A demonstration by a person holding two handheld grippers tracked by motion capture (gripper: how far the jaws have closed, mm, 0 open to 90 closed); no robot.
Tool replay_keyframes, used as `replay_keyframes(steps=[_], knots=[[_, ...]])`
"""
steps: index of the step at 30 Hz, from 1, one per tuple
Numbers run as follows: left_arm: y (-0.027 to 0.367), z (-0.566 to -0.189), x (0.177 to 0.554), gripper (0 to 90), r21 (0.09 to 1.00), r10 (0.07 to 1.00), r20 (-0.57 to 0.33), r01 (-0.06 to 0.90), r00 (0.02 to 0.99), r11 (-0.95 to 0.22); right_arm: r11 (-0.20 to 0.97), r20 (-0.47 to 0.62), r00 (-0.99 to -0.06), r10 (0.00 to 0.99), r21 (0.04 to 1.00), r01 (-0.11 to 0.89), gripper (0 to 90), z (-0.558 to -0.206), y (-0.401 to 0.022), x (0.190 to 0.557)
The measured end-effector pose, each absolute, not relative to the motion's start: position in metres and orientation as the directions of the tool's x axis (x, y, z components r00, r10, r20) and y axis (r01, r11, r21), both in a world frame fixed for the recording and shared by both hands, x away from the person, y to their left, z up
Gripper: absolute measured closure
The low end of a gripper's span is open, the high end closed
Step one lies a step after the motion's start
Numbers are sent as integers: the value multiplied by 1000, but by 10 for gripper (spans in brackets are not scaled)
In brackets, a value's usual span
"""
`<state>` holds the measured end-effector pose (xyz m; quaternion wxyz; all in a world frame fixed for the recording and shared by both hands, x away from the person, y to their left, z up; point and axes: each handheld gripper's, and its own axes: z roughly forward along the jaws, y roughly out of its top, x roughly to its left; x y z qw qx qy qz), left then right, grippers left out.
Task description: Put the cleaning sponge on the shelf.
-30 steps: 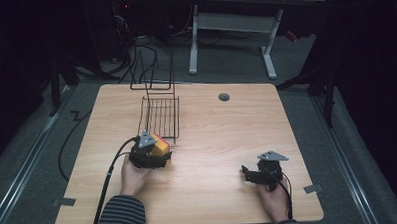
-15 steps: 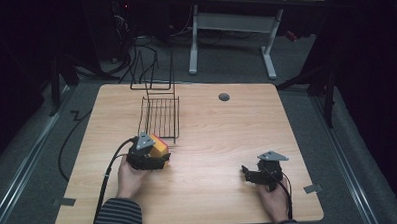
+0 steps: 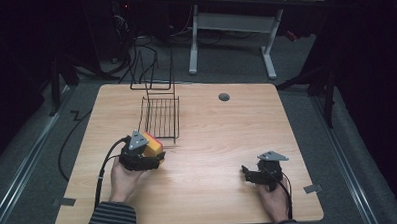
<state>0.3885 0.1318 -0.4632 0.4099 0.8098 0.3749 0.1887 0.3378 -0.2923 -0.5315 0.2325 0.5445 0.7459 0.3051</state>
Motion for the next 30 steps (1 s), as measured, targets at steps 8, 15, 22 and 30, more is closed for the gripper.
replay_keyframes(steps=[8,15,22,30], knots=[[136,-449,388,234,817,766,-13,449,643,-363,221,-15,-299,954,709,670,181,-531,-292,338],[135,-441,394,234,820,761,-23,448,648,-357,221,-15,-299,954,709,670,181,-532,-292,338],[136,-434,403,234,820,774,-30,458,633,-343,220,-14,-298,954,709,670,181,-531,-292,338],[140,-429,416,235,824,787,-60,476,614,-308,221,-15,-300,954,709,670,181,-531,-292,338]])
